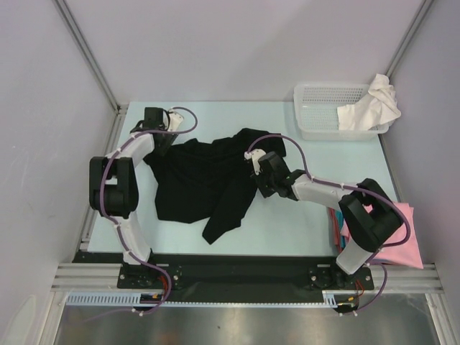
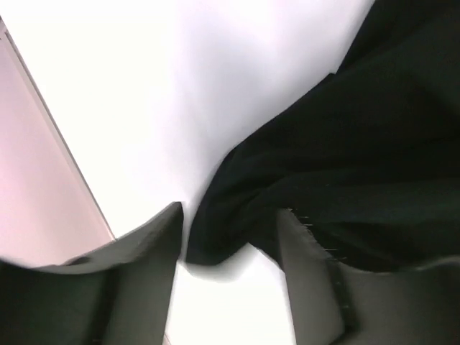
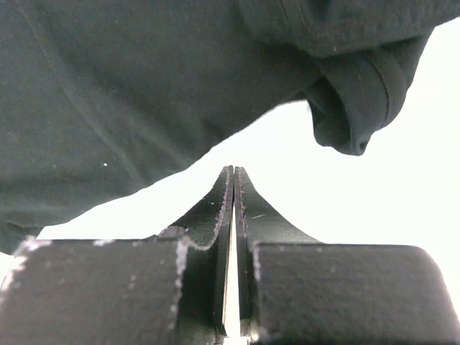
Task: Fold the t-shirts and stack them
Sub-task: Flatten the tshirt out
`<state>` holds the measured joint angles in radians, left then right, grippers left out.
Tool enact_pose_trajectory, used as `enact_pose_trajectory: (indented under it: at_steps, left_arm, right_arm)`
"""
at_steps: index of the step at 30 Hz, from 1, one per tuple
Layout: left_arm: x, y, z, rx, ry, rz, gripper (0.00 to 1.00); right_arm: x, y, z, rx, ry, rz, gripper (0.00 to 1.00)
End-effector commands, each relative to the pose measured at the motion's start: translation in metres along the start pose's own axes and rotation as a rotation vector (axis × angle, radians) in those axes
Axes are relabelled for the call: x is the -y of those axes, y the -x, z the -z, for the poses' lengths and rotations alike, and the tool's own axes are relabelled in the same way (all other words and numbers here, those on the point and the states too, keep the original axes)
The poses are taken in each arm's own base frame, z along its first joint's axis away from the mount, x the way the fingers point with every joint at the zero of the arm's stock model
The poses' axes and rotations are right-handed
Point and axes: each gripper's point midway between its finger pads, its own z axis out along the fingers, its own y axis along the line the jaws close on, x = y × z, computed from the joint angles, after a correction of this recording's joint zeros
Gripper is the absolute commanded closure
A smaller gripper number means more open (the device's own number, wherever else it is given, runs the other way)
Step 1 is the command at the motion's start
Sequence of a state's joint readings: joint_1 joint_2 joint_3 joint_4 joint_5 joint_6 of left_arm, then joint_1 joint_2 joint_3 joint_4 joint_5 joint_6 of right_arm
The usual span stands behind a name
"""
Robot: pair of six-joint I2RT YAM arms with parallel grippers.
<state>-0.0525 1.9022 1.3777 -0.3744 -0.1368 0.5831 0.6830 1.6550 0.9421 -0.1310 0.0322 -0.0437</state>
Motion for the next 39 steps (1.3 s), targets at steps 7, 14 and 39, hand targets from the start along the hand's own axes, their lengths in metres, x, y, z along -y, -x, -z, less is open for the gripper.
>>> enact_pose_trajectory:
  at_steps: [7, 14, 39]
  left_arm:
    - [0.038, 0.008, 0.1, 0.22, -0.186, -0.128, 0.21]
    - [0.139, -0.112, 0.147, 0.05, -0.558, -0.279, 0.22]
    - [0.105, -0.127, 0.112, 0.01, -0.116, -0.21, 1.0]
  right_arm:
    - [-0.01, 0.007, 0.031, 0.041, 0.032, -0.053, 0.75]
    - [-0.046, 0.002, 0.025, -0.016, 0.152, -0.336, 0.45]
    - [-0.005, 0.084, 0.065, 0.252, 0.117, -0.577, 1.0]
